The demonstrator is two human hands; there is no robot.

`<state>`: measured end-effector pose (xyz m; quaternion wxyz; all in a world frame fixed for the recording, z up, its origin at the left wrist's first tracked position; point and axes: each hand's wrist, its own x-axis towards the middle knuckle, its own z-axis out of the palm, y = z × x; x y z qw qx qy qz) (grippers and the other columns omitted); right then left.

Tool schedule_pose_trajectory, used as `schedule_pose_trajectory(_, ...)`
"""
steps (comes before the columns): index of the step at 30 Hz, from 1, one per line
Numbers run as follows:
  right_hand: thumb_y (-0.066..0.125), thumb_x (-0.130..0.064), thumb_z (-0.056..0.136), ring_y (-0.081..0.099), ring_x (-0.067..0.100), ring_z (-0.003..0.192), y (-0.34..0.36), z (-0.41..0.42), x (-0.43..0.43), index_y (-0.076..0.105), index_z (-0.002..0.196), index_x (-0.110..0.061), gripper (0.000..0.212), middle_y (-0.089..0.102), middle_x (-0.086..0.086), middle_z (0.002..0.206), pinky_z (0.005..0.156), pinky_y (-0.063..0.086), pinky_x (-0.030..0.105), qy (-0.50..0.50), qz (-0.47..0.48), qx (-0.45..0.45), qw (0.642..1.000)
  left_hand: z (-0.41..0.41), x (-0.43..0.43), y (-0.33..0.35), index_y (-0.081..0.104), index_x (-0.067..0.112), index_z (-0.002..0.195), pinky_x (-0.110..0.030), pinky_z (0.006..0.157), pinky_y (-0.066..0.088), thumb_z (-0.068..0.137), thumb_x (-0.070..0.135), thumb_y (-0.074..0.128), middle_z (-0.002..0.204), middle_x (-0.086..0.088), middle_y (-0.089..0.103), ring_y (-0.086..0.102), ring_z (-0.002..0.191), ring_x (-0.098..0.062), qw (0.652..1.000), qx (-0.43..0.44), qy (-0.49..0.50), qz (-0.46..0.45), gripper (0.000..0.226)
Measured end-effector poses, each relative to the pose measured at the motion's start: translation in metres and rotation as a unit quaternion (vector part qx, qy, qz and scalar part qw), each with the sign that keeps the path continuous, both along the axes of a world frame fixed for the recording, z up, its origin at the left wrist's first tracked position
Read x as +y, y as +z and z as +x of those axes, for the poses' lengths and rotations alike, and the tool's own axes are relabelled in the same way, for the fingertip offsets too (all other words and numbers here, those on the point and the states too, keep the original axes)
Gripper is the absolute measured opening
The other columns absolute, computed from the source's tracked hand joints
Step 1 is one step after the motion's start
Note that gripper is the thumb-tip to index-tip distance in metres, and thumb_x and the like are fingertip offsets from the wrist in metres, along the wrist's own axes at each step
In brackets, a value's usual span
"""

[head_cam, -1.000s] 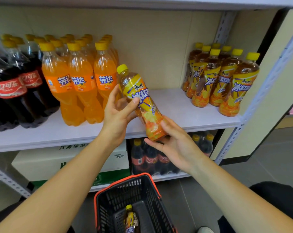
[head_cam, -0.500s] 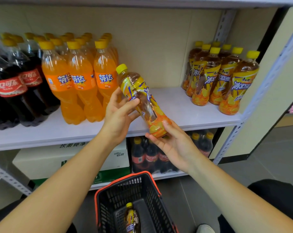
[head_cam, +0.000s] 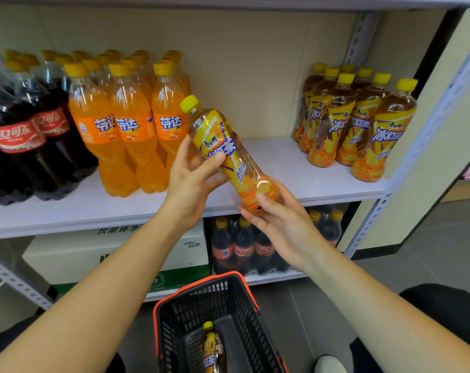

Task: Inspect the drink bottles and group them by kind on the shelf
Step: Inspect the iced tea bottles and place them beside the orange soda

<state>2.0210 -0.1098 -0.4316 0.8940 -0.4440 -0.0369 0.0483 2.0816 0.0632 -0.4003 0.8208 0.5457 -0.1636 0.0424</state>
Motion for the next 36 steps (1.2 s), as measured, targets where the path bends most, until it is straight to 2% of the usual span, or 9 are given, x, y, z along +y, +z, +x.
schedule_pose_trajectory(5,0.074,-0.013,0.083,0.071,0.039,0.108,-0.005,-0.001,0.003,0.054,0.133,-0.005,0.055,0.069,0.017,0.123,0.091,0.06,0.046,-0.013,0.014,0.013,1.0,0.003,-0.001,0.002,0.036,0.027,0.154,-0.041,0.09,0.055,0.092,0.019,0.067,0.129,-0.007,0.064,0.064,0.115,-0.027,1.0,-0.011,-0.001,0.013,0.07)
schedule_pose_trajectory(11,0.068,-0.028,0.09,0.07,0.032,0.114,-0.009,0.0,-0.004,0.064,0.126,-0.015,0.039,0.071,0.015,0.125,0.088,0.06,0.043,0.022,0.022,0.024,0.999,0.003,0.004,-0.001,0.015,0.042,0.159,-0.056,0.099,0.05,0.095,-0.001,0.054,0.133,-0.012,0.062,0.061,0.116,-0.034,0.998,-0.027,-0.064,0.0,0.086)
schedule_pose_trajectory(16,0.076,-0.018,0.083,0.068,0.03,0.114,-0.008,-0.002,-0.004,0.059,0.131,-0.004,0.052,0.065,0.02,0.132,0.093,0.059,0.043,0.005,-0.021,-0.002,1.0,-0.003,-0.001,0.0,0.023,0.031,0.159,-0.052,0.093,0.057,0.087,0.002,0.073,0.137,-0.015,0.062,0.063,0.122,-0.03,0.999,-0.033,-0.017,0.023,0.092)
schedule_pose_trajectory(19,0.073,-0.018,0.085,0.072,0.029,0.11,-0.008,-0.003,-0.005,0.058,0.127,-0.005,0.047,0.071,0.017,0.124,0.093,0.059,0.048,0.006,-0.019,0.015,1.0,-0.004,-0.004,0.0,0.044,0.01,0.144,-0.041,0.088,0.058,0.084,0.007,0.074,0.119,-0.003,0.071,0.068,0.11,-0.021,0.998,-0.035,0.002,0.046,0.067)
schedule_pose_trajectory(21,0.071,-0.019,0.087,0.072,0.034,0.109,-0.008,-0.004,-0.009,0.057,0.125,-0.006,0.042,0.071,0.018,0.121,0.097,0.057,0.052,0.024,-0.034,0.02,0.999,-0.005,-0.002,0.003,0.052,0.014,0.134,-0.034,0.085,0.056,0.087,0.017,0.07,0.115,-0.001,0.071,0.067,0.105,-0.019,0.999,-0.017,-0.02,0.032,0.051)
schedule_pose_trajectory(24,0.074,-0.019,0.087,0.069,0.041,0.113,-0.009,-0.004,-0.012,0.059,0.125,-0.007,0.043,0.068,0.022,0.125,0.097,0.057,0.051,0.049,-0.096,0.025,0.994,-0.007,0.002,0.006,0.06,0.023,0.123,-0.031,0.08,0.057,0.085,0.029,0.071,0.113,-0.001,0.071,0.068,0.099,-0.018,0.998,-0.011,-0.049,0.037,0.04)
schedule_pose_trajectory(28,0.075,-0.028,0.08,0.07,0.027,0.113,-0.008,-0.003,-0.015,0.064,0.127,-0.012,0.05,0.073,0.011,0.12,0.093,0.059,0.041,0.013,-0.281,-0.043,0.959,-0.014,-0.001,0.004,0.062,0.021,0.122,-0.037,0.079,0.06,0.083,0.024,0.076,0.111,-0.004,0.074,0.071,0.102,-0.02,0.996,-0.038,-0.038,0.065,0.041)
schedule_pose_trajectory(33,0.087,-0.045,0.069,0.064,0.004,0.119,-0.002,-0.003,-0.019,0.053,0.129,-0.053,0.069,0.07,-0.017,0.121,0.096,0.055,0.024,-0.072,-0.397,-0.174,0.898,-0.024,-0.006,-0.002,0.054,0.013,0.137,-0.037,0.084,0.059,0.074,0.015,0.085,0.121,-0.008,0.072,0.071,0.109,-0.026,0.992,-0.063,-0.032,0.109,0.07)
schedule_pose_trajectory(36,0.087,-0.039,0.072,0.066,0.011,0.119,-0.007,-0.002,-0.018,0.053,0.137,-0.036,0.074,0.07,-0.01,0.125,0.098,0.057,0.037,-0.091,-0.401,-0.193,0.891,-0.03,-0.011,-0.008,0.055,0.012,0.136,-0.043,0.097,0.056,0.07,0.018,0.088,0.12,-0.004,0.072,0.07,0.111,-0.024,0.985,-0.087,-0.044,0.142,0.074)
